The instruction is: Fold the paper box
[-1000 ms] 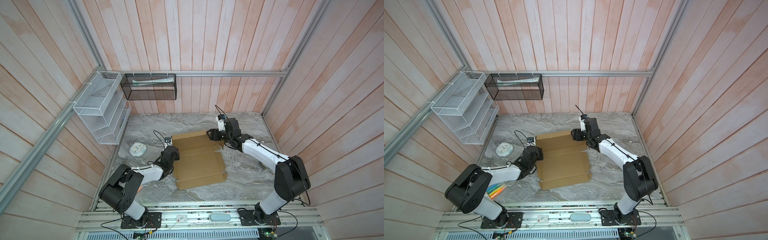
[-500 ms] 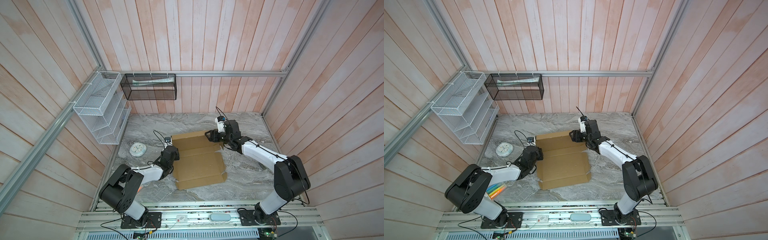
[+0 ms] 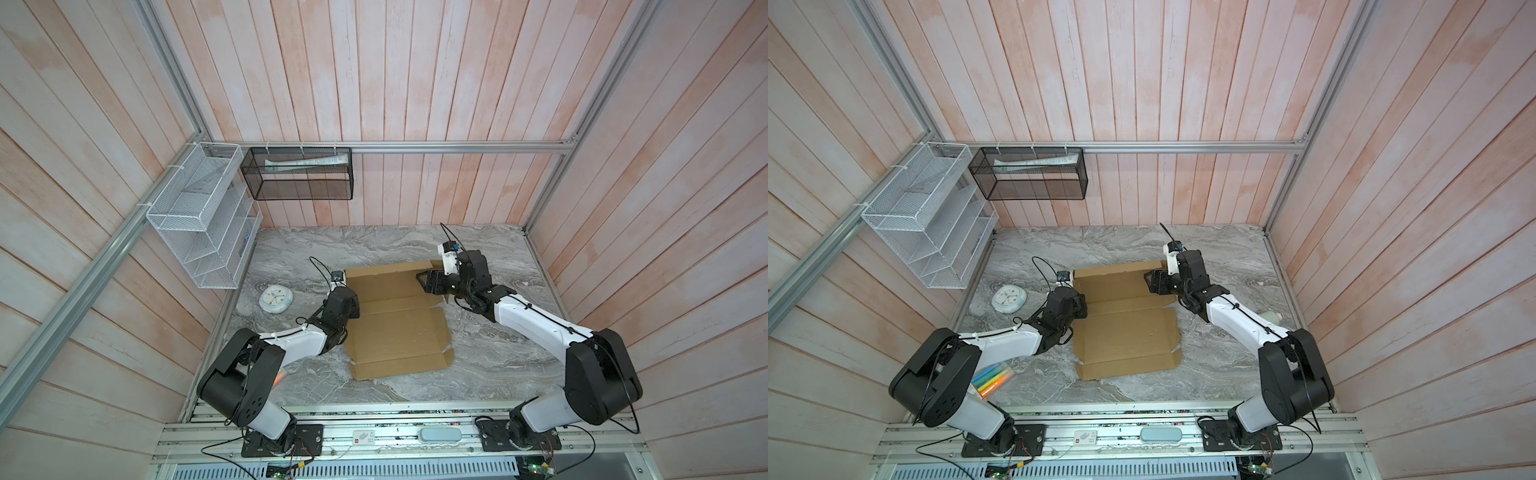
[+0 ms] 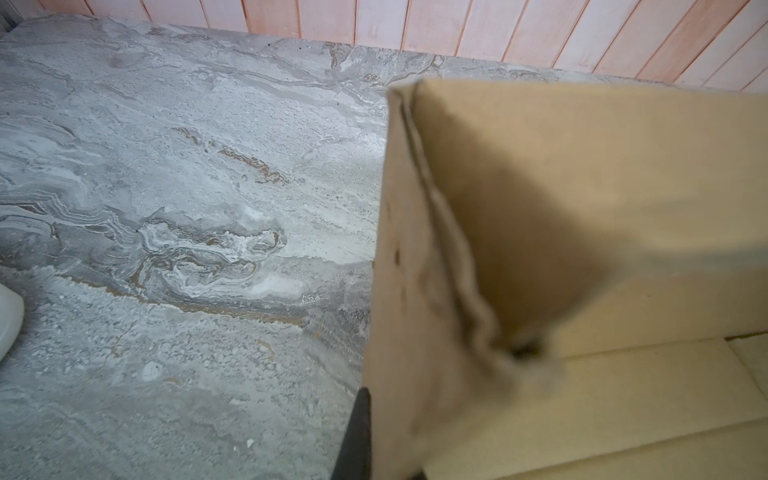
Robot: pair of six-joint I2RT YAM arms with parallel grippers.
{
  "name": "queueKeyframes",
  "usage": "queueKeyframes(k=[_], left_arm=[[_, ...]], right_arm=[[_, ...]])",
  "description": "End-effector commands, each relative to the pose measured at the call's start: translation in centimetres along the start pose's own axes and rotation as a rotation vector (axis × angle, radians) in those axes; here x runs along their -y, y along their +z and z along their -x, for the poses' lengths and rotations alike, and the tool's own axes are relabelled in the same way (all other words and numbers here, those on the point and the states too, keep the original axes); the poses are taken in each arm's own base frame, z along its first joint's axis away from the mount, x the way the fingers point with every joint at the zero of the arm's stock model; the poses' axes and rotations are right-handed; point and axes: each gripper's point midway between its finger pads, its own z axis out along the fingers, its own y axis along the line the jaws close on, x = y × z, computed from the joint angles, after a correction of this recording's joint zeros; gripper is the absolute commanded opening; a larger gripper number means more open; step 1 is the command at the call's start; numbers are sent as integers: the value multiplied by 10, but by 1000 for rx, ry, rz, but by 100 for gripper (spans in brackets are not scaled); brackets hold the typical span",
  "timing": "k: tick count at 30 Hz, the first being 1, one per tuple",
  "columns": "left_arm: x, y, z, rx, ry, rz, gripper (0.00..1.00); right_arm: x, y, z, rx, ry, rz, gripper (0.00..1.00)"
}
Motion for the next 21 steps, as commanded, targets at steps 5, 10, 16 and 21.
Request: queueKeyframes(k=[5, 10, 16, 21], left_arm=[[4, 3, 7, -45, -19, -13, 0], [5, 6, 2, -69, -13, -13, 0], [4, 8, 2, -84, -8, -10, 0], [3, 9, 2, -89, -7, -10, 0]], right_arm=[[13, 2, -25, -28, 2, -25, 76], [25, 8, -42, -47, 15, -53, 76], [43, 16, -60, -89, 17, -115, 76], [60, 19, -69, -93, 31, -159, 76]])
